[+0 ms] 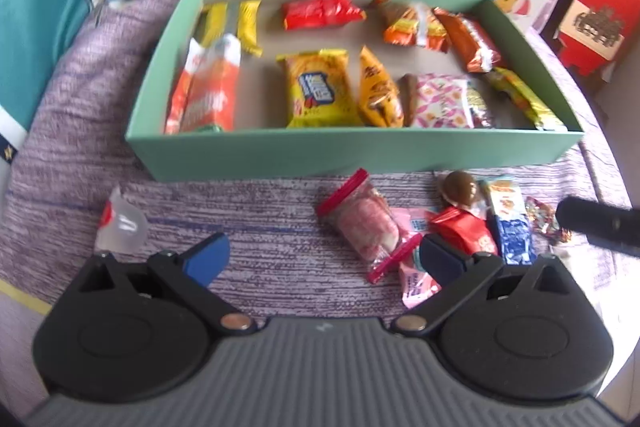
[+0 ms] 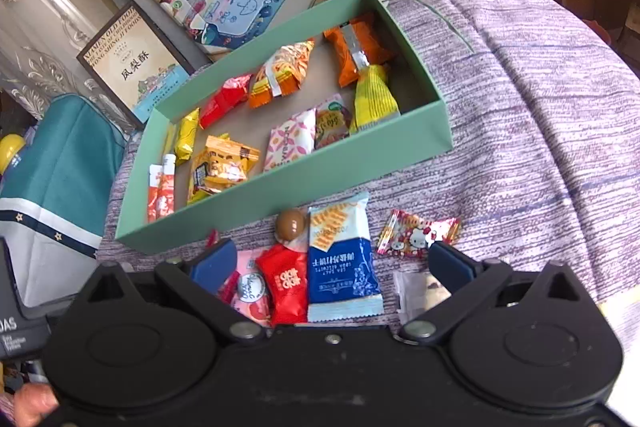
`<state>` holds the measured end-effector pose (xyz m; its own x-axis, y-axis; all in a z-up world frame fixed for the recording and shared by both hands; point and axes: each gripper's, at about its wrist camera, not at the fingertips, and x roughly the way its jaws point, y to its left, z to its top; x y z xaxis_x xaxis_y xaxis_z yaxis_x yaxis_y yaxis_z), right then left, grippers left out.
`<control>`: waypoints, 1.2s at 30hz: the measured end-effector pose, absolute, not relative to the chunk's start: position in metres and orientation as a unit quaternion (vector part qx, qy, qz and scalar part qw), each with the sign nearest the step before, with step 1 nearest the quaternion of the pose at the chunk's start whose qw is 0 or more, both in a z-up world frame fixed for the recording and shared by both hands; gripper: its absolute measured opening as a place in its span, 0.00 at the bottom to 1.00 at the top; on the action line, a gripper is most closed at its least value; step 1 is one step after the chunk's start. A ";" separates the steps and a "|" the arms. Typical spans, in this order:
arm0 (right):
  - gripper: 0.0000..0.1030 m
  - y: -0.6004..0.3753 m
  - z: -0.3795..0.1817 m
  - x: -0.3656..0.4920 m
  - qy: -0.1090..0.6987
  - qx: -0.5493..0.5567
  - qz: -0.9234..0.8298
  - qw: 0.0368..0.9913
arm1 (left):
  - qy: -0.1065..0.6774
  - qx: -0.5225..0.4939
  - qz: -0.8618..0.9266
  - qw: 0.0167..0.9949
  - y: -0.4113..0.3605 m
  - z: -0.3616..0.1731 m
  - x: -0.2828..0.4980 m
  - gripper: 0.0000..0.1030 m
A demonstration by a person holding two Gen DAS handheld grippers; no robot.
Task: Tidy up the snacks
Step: 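Move both grippers back over the snack heap, then grasp the pink round candy with the left gripper while the right grasps the blue cracker packet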
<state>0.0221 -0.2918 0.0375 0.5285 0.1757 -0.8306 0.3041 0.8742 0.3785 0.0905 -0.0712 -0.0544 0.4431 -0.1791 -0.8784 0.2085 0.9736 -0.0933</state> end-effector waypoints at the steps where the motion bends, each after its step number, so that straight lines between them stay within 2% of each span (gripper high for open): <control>1: 0.93 -0.290 0.034 0.023 0.484 0.241 -0.044 0.840 | 0.516 0.013 -0.111 0.850 -0.072 -0.057 0.094 1.00; 4: 0.79 -0.287 0.028 0.028 0.489 0.231 -0.052 0.839 | 0.513 0.011 -0.105 0.852 -0.079 -0.062 0.101 0.96; 8: 0.73 -0.282 0.020 0.039 0.495 0.223 -0.043 0.839 | 0.513 0.026 -0.103 0.852 -0.088 -0.072 0.109 0.91; 14: 0.60 -0.269 0.009 0.050 0.498 0.190 -0.035 0.845 | 0.518 0.019 -0.101 0.849 -0.073 -0.078 0.112 0.92; 17: 0.49 -0.259 0.007 0.054 0.494 0.167 -0.036 0.852 | 0.518 0.016 -0.096 0.850 -0.060 -0.078 0.112 0.92; 18: 0.42 -0.257 0.006 0.055 0.496 0.160 -0.031 0.853 | 0.518 0.017 -0.095 0.850 -0.057 -0.078 0.112 0.92; 24: 0.41 -0.249 0.007 0.055 0.493 0.148 -0.020 0.857 | 0.515 0.024 -0.110 0.850 -0.052 -0.078 0.108 0.92; 27: 0.44 -0.248 0.007 0.057 0.495 0.143 -0.022 0.857 | 0.510 0.035 -0.113 0.852 -0.056 -0.078 0.105 0.89; 30: 0.45 -0.241 0.006 0.060 0.494 0.119 -0.024 0.861 | 0.497 0.056 -0.122 0.857 -0.066 -0.078 0.101 0.74; 32: 0.45 -0.234 0.005 0.061 0.491 0.095 -0.026 0.866 | 0.487 0.070 -0.130 0.861 -0.071 -0.077 0.097 0.56; 33: 0.45 -0.231 0.004 0.061 0.490 0.083 -0.026 0.868 | 0.484 0.069 -0.135 0.862 -0.072 -0.076 0.095 0.51; 34: 0.45 -0.227 0.004 0.059 0.488 0.069 -0.026 0.870 | 0.484 0.067 -0.139 0.862 -0.073 -0.075 0.094 0.38; 35: 0.43 -0.226 0.003 0.059 0.488 0.061 -0.029 0.871 | 0.485 0.061 -0.144 0.860 -0.072 -0.074 0.094 0.30; 36: 0.41 -0.227 0.004 0.059 0.489 0.065 -0.030 0.869 | 0.486 0.056 -0.144 0.860 -0.071 -0.074 0.093 0.29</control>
